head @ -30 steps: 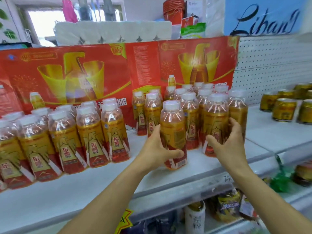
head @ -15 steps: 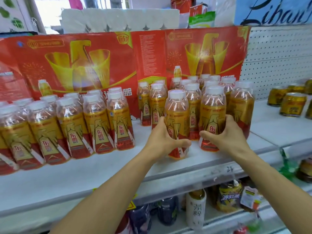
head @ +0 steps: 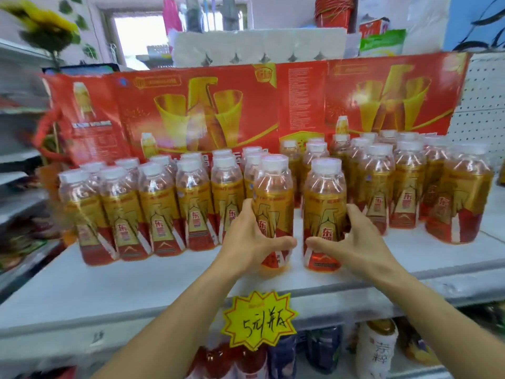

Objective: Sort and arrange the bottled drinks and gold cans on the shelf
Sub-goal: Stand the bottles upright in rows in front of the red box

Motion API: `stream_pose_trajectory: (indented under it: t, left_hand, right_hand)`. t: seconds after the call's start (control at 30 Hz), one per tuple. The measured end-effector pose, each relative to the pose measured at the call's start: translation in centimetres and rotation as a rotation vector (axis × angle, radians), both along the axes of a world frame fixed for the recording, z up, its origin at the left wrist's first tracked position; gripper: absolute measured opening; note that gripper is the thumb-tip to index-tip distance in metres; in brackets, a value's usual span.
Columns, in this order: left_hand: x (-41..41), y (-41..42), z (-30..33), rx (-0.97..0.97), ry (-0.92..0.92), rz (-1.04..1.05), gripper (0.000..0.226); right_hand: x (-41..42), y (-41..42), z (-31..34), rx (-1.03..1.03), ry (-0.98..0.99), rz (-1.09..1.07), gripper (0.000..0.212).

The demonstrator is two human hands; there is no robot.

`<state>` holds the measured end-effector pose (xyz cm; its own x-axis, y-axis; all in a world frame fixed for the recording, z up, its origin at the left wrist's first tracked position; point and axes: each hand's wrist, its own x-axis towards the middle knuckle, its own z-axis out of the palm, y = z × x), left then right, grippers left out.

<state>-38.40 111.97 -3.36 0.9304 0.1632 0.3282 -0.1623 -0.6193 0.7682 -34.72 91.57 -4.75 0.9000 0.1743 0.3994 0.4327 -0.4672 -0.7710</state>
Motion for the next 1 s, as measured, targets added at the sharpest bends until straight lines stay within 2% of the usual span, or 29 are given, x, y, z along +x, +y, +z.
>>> stream_pose_trajectory:
  t: [0.2,0.4,0.5,0.67,0.8,0.9,1.0]
  left_hand:
    - [-4.2,7.1,-0.2,-0.006,-0.004,0.093,0.078]
    - [-8.2,13.8,-1.0,0.004,0.032,0.229,0.106]
    - [-10.1,17.0,-1.2,-0.009,0.025,0.284,0.095]
    - [-12.4,21.6,-1.4,-0.033,-0.01,0.401,0.096]
    - [-13.2,24.2,-2.0,-0.078,-0.078,0.462,0.082]
    - [-13.8,25.5,-2.7,-0.133,-0.082,0.383,0.079]
    - [-14.6,26.1,-3.0,-0.154,-0.009,0.259,0.074]
  right_hand:
    - [-2.3,6.8,0.2,-0.007,-0.007,0.081,0.062]
    - [-4.9,13.7,0.2,-0.033,-0.034,0.127,0.061]
    - [-6.0,17.2,0.2,-0.047,-0.043,0.148,0.063]
    - [-7.6,22.9,0.3,-0.08,0.013,0.234,0.073]
    - [-8.8,26.6,0.2,-0.086,0.023,0.272,0.072]
    - [-9.3,28.4,-0.7,-0.06,0.034,0.297,0.07]
    - [-10.0,29.3,-1.8,-0.051,0.074,0.341,0.079]
